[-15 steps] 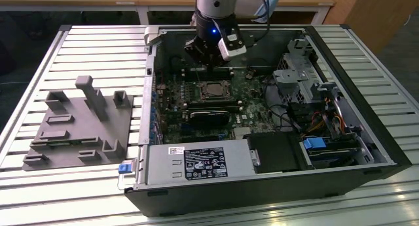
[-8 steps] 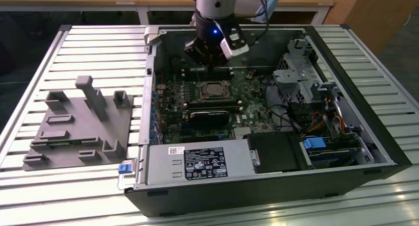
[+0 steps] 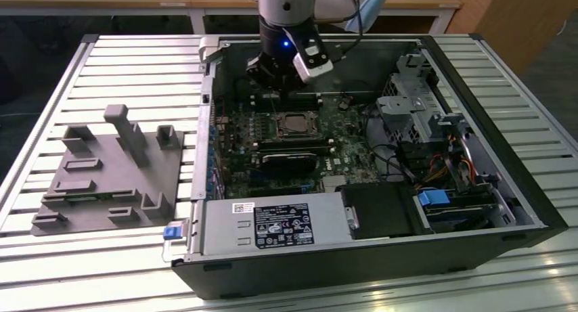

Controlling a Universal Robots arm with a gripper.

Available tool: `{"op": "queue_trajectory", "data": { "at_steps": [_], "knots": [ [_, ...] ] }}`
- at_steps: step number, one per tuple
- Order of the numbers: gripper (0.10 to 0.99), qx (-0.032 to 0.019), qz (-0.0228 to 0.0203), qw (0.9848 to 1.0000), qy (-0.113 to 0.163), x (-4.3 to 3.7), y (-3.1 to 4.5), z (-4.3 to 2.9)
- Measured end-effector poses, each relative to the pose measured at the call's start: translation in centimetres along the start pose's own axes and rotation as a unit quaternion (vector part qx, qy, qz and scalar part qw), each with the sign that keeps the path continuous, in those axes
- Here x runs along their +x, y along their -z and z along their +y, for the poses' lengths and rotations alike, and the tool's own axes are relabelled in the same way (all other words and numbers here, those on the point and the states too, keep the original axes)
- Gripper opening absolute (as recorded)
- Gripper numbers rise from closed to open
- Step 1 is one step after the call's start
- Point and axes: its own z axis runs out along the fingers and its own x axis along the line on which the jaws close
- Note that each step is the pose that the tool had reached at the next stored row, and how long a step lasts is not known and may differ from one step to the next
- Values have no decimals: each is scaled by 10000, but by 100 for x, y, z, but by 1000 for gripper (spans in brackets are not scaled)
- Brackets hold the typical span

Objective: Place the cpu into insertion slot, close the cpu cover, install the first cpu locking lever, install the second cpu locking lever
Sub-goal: 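Install the first cpu locking lever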

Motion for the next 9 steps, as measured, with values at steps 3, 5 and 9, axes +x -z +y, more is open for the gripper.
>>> {"op": "queue_trajectory", "data": {
  "at_steps": [3, 5, 9],
  "knots": [
    [106, -3, 2, 10000, 40, 22, -8, 10],
    [106, -5, 4, 10000, 75, 47, -18, 14],
    [106, -6, 6, 9999, 110, 96, -41, 20]
  ]
}}
